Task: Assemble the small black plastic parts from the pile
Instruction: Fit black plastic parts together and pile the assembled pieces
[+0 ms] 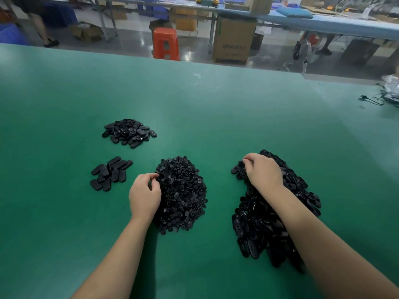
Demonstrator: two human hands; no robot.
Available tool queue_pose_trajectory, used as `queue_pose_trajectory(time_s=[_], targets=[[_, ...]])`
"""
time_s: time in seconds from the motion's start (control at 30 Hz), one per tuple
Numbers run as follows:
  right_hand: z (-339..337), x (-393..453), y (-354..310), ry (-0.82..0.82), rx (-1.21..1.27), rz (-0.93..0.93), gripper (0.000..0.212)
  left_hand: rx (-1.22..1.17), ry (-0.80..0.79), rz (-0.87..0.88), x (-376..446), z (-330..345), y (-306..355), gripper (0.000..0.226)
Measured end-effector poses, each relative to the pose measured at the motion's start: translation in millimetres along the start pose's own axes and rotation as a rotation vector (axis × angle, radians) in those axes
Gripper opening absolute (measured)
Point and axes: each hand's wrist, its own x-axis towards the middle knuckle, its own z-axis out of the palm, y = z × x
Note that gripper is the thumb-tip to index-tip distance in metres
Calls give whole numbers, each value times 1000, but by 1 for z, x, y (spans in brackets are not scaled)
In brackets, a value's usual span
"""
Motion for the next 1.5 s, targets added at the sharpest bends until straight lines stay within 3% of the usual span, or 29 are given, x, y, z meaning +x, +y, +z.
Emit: queue_pose_trajectory(time_s=[0.2, 0.4, 0.63, 1.07, 1.27, 1.5], targets=[[13, -8, -34, -193, 755, 183, 10, 5, -8, 5, 0, 0, 0, 24], [55, -35, -61, -120, 963, 244, 15, 19, -17, 18, 0, 0, 0, 22], [99, -58, -78, 17, 1033, 437, 18, 32, -26, 17, -2, -1, 2, 22], [108, -69, -77, 49, 898, 341, 36, 48, -73, 13, -1, -2, 5, 21], [107, -70, -78, 61, 866, 311, 32, 267, -287, 132, 2, -1, 16, 28], [108, -71, -79, 68, 856, 293, 28, 332, -287, 142, 6, 0, 21, 9]])
